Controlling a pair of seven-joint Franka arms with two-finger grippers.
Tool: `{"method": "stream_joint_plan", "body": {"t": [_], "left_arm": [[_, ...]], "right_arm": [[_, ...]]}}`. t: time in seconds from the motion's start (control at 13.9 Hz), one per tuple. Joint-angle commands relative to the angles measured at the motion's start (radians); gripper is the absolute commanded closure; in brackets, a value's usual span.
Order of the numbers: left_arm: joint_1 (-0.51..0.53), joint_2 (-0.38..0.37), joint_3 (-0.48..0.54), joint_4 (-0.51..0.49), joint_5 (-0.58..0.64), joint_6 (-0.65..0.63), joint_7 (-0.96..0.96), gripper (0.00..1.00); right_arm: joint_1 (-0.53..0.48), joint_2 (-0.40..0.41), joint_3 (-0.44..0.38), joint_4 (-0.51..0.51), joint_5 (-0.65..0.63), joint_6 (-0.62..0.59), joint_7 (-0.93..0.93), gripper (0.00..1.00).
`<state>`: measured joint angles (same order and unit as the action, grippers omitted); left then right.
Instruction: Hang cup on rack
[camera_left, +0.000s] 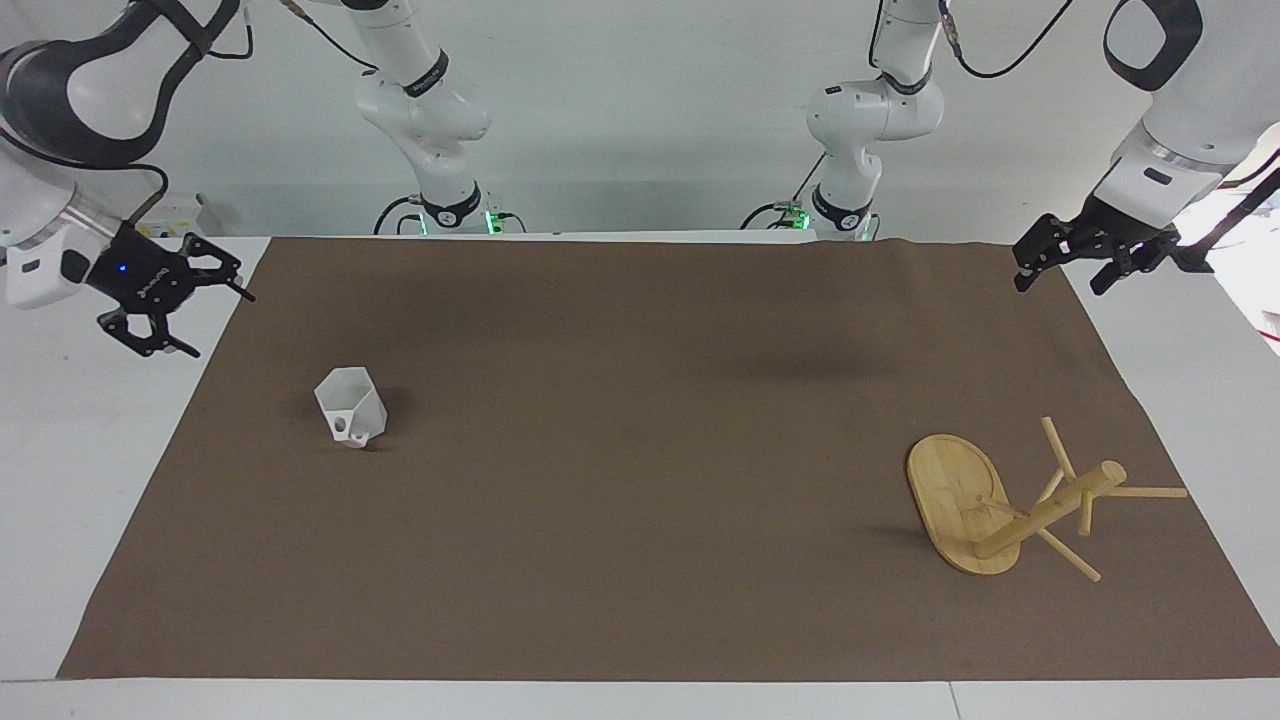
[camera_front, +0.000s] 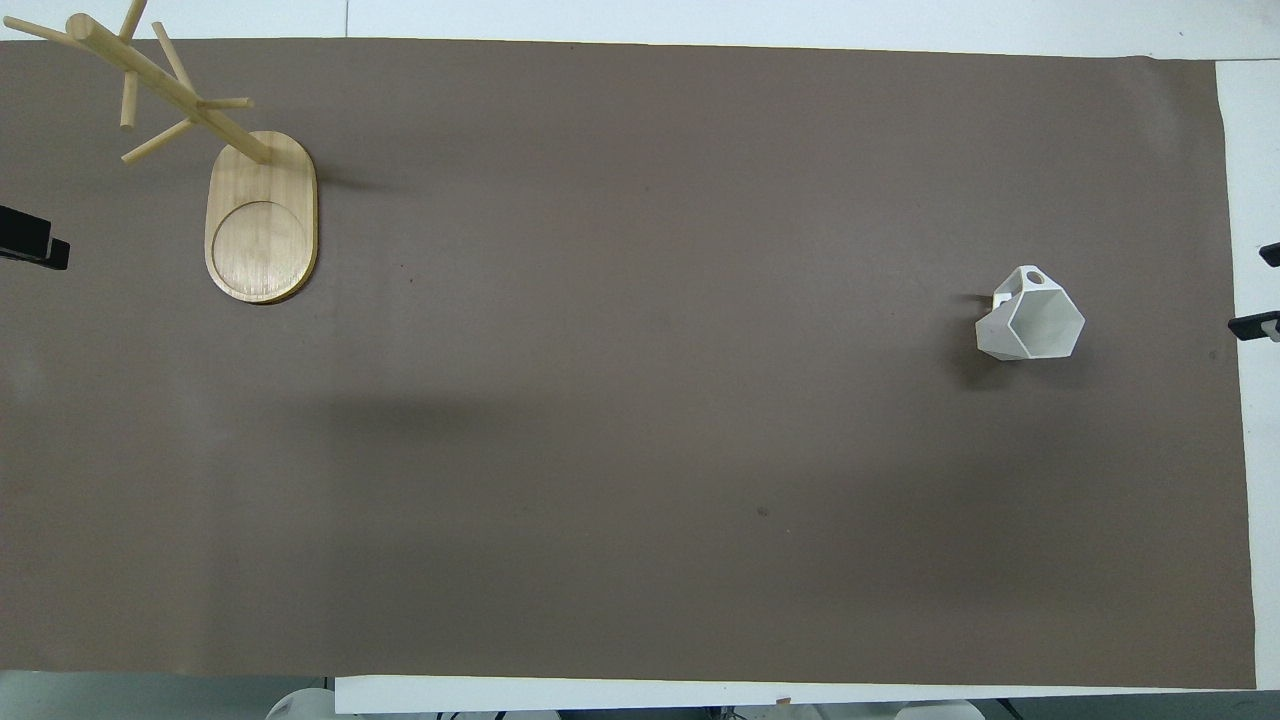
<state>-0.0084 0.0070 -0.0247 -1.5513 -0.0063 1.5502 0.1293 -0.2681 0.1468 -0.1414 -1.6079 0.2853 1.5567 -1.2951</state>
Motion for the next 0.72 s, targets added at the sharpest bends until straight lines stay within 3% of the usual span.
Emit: {"method": "stream_joint_plan", "body": {"t": [0.0,0.22,0.43,0.65], "left_arm": [[0.008,-0.010,-0.008,-0.013,0.017,-0.005,0.000,0.00],[0.008,-0.012,-0.008,-0.013,0.019,-0.005,0.000,0.00],[0.008,-0.010,-0.008,-0.013,0.019,-0.005,0.000,0.00],[0.008,-0.010,-0.008,-0.013,0.019,-0.005,0.000,0.00]], "right_arm": [[-0.143,0.098,0.005,0.008,0.283,-0.153,-0.067,0.00],[-0.115,0.074,0.005,0.008,0.270,-0.188,0.317,0.00],[-0.115,0.074,0.006,0.005,0.269,-0.176,0.301,0.00],[-0.131,0.094,0.008,-0.075,0.299,-0.017,-0.325,0.00]]}}
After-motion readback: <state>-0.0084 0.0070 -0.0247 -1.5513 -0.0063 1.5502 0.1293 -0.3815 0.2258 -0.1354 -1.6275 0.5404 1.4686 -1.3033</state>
